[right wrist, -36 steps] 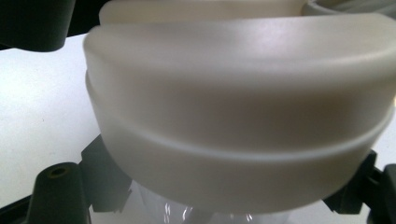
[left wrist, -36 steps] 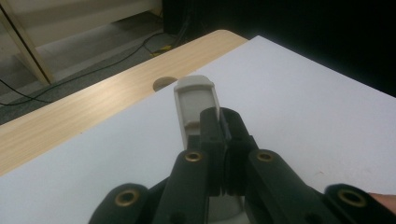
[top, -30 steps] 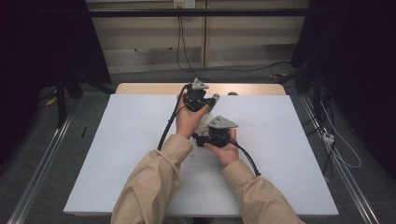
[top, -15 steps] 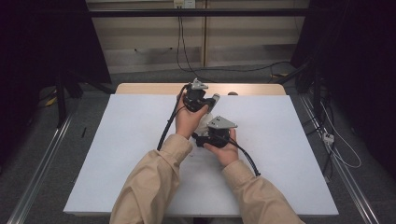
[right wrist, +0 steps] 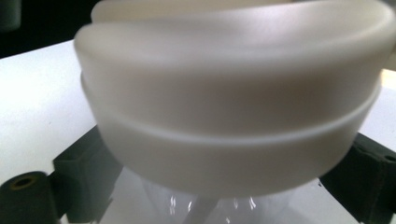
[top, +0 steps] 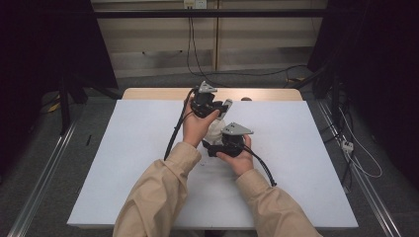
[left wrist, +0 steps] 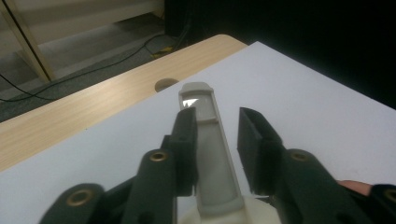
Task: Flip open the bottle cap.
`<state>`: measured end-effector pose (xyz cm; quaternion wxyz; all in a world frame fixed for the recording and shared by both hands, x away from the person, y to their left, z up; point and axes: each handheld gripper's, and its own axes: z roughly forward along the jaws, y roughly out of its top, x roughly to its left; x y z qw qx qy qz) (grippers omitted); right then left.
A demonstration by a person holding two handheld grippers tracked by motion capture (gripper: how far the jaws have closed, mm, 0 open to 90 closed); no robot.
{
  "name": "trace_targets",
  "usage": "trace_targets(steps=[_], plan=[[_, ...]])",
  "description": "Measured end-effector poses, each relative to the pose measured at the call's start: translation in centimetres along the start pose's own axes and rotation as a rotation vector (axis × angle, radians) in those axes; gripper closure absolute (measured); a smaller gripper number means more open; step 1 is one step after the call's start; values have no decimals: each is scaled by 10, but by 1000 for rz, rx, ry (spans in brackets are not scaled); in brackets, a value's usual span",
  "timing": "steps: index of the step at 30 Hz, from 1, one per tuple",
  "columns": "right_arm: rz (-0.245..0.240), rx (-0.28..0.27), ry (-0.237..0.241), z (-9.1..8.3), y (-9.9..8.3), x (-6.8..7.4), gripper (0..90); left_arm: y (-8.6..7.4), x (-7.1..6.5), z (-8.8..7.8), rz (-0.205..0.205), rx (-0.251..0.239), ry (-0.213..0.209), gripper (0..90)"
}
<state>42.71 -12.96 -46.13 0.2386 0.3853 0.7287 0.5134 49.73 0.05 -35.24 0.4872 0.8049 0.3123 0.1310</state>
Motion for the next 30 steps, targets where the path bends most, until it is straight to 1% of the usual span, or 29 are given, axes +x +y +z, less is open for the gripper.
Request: trace_targets(steps=[2,3,4,5,6,8,10,13,14,15,16,18,19,20,21,22,23,25,28,30], plan=[[5,13,6,-1,0,1,58,-1,1,-5,-12,-3,-3,625],[9,19,16,-2,0,1,58,-2,2,-8,-12,-3,-2,593],[7,25,14,-3,0,2,55,-3,2,-11,-17,-5,-6,556],[5,30,15,-4,0,2,53,-4,3,-14,-9,-2,-8,517],[7,31,23,-5,1,2,51,-6,4,-17,-9,3,-19,488],[16,42,38,-8,1,2,39,-9,5,-23,-3,3,-23,438],[13,50,37,-11,2,2,40,-13,5,-27,-8,1,-38,368],[17,57,41,-16,3,1,40,-20,6,-33,-13,1,-46,309],[13,56,45,-18,3,0,43,-21,7,-35,-3,8,-46,288],[7,37,44,-21,3,0,55,-23,7,-37,1,5,-45,274],[12,30,45,-23,2,0,59,-24,7,-40,2,1,-44,263],[10,49,55,-26,2,-2,48,-26,7,-45,6,-8,-47,237],[5,59,53,-29,1,-3,48,-28,6,-47,1,-13,-49,229],[0,61,53,-31,0,-4,47,-29,6,-50,3,-10,-58,219],[-1,70,58,-33,-1,-5,44,-30,6,-53,13,-8,-58,210],[1,72,59,-36,-2,-6,46,-32,5,-55,15,-13,-61,201],[2,63,56,-38,-2,-7,49,-34,5,-58,20,-10,-64,191],[2,65,61,-44,-3,-7,50,-37,5,-63,27,-9,-70,182],[-7,60,73,-52,-4,-6,51,-44,6,-70,26,-21,-76,164],[-10,59,77,-57,-4,-6,52,-49,8,-74,30,-18,-73,156]])
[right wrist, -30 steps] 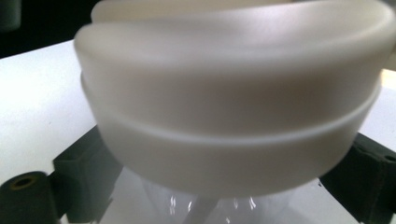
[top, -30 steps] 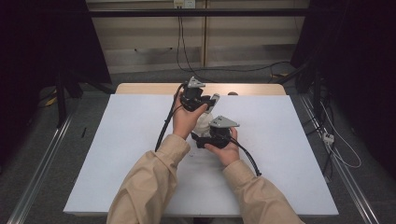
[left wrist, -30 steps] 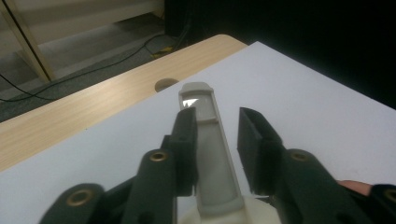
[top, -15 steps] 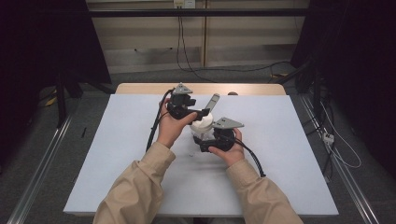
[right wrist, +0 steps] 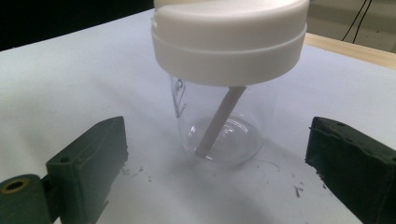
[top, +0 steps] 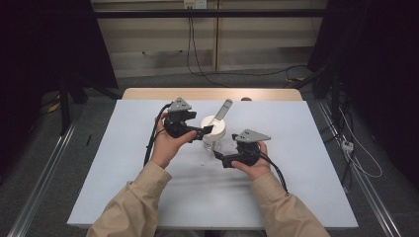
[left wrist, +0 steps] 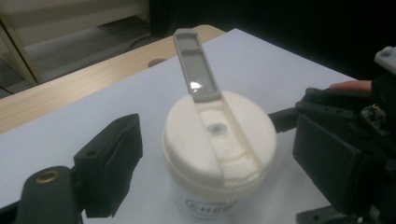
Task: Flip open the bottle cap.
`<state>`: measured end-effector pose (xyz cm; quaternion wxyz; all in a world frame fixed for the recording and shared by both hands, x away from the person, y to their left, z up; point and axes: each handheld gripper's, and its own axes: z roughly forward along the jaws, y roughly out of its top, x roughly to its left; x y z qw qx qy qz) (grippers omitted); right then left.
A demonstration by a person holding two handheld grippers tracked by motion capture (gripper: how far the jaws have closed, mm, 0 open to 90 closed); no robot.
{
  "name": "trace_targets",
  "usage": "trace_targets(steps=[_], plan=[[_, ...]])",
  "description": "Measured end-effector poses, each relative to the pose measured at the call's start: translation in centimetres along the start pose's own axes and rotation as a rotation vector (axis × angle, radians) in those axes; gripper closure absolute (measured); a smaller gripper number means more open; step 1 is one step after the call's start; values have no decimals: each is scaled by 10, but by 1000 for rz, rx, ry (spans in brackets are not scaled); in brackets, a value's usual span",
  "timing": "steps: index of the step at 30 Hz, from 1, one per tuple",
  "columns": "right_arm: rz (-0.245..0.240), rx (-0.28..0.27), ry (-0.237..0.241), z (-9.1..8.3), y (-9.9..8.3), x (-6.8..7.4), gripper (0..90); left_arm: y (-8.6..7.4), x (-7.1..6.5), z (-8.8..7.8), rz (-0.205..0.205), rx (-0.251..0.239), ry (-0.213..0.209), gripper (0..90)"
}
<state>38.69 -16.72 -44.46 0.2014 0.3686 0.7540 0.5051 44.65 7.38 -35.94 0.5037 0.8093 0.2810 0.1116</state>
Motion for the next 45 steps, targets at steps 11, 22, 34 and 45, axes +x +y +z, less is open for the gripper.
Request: trace_targets(steps=[11,22,34,45], plan=[[9,-2,2,-24,-11,-2,57,-39,7,-24,-29,-2,-23,131],[-2,-8,-11,-47,-21,-3,62,-71,12,-47,-41,22,-18,113],[6,-15,-19,-68,-31,-9,66,-96,13,-63,-35,42,-32,103],[9,-13,-30,-86,-41,-13,71,-116,18,-81,-67,47,-11,103]])
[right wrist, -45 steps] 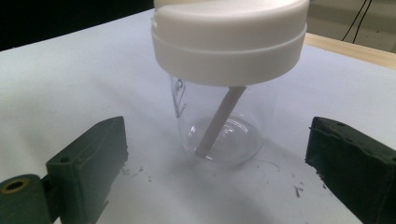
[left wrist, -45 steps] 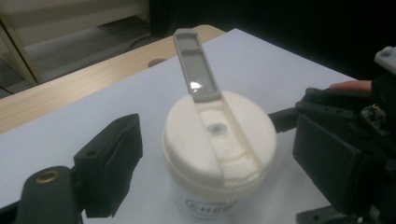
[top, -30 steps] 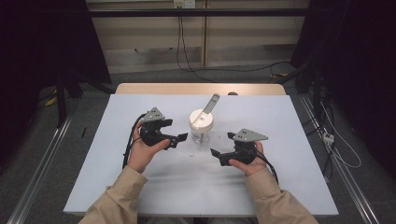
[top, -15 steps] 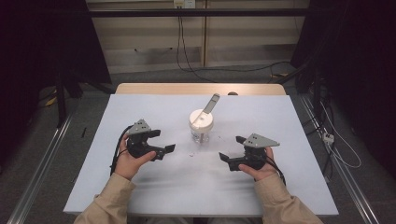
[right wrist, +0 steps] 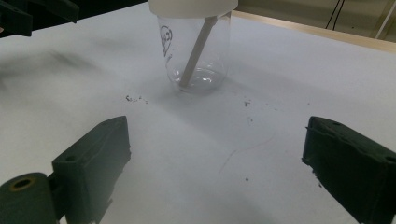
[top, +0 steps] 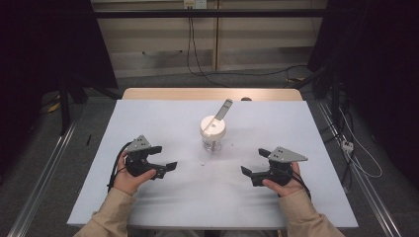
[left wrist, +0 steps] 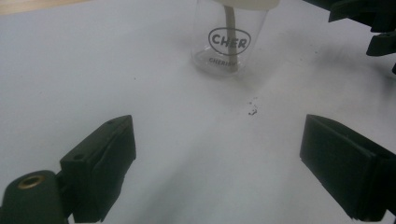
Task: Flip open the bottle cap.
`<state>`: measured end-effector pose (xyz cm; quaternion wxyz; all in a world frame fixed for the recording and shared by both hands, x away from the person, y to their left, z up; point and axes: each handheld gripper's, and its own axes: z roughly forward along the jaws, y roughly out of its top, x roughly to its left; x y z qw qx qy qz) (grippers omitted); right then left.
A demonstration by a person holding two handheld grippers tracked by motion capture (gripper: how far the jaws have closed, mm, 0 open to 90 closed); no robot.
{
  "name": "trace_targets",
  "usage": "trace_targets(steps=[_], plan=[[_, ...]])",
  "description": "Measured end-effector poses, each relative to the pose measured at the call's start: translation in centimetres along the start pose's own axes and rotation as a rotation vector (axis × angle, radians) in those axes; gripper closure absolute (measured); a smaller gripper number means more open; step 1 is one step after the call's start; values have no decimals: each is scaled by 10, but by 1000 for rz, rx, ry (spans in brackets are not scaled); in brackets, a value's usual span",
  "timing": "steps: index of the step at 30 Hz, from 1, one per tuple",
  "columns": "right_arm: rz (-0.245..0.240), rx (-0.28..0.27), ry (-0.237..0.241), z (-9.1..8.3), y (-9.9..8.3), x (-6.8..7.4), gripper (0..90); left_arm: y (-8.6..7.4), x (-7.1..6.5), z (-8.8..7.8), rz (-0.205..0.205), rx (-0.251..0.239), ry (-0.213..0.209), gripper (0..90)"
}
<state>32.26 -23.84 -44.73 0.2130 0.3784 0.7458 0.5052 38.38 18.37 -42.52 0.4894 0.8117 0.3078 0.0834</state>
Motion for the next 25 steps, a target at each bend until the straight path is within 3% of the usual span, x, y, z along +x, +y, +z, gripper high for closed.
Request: trace_targets(steps=[16,25], plan=[[12,14,-16,-18,-13,-4,78,-24,6,-27,-17,7,28,104],[21,19,-39,-24,-17,-8,78,-28,10,-30,-22,1,51,104]])
